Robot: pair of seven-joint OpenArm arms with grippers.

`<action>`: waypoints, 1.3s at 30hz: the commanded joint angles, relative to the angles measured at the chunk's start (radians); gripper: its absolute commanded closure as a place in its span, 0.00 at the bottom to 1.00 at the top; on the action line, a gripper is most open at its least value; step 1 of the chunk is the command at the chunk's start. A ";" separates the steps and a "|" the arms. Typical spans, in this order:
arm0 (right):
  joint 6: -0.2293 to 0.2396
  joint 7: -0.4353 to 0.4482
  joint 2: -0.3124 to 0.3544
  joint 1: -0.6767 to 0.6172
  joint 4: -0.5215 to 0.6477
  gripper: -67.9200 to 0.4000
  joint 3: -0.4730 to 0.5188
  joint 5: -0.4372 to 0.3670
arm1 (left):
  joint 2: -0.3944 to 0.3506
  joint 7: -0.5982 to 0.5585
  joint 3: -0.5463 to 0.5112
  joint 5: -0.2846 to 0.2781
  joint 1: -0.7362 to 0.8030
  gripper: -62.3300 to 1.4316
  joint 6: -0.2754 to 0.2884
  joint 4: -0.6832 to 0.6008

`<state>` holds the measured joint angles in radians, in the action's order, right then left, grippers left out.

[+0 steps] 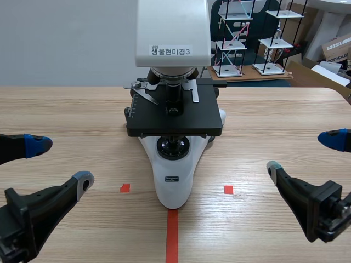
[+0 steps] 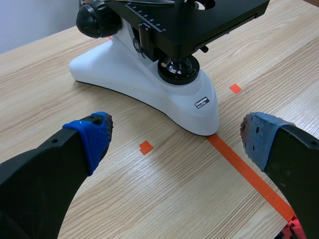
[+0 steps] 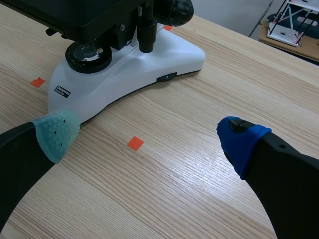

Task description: Point at the diaphragm

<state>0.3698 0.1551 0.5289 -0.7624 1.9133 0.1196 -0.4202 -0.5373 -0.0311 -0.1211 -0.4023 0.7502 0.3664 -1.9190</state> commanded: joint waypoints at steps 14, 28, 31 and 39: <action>-0.004 0.058 0.005 0.014 0.009 0.10 -0.001 -0.011 | 0.006 -0.014 -0.004 -0.013 0.000 0.13 -0.005 -0.006; -0.004 0.061 0.005 0.014 0.009 0.10 -0.001 -0.011 | 0.007 -0.018 -0.003 -0.013 0.000 0.13 -0.005 -0.006; -0.004 0.061 0.005 0.014 0.009 0.10 -0.001 -0.011 | 0.007 -0.021 -0.003 -0.013 0.000 0.13 -0.005 -0.006; -0.004 0.062 0.005 0.014 0.009 0.10 -0.001 -0.011 | 0.008 -0.025 -0.003 -0.014 0.000 0.16 -0.005 -0.006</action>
<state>0.3698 0.1978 0.5289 -0.7597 1.9133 0.1196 -0.4202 -0.5373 -0.0357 -0.1211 -0.4023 0.7502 0.3664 -1.9190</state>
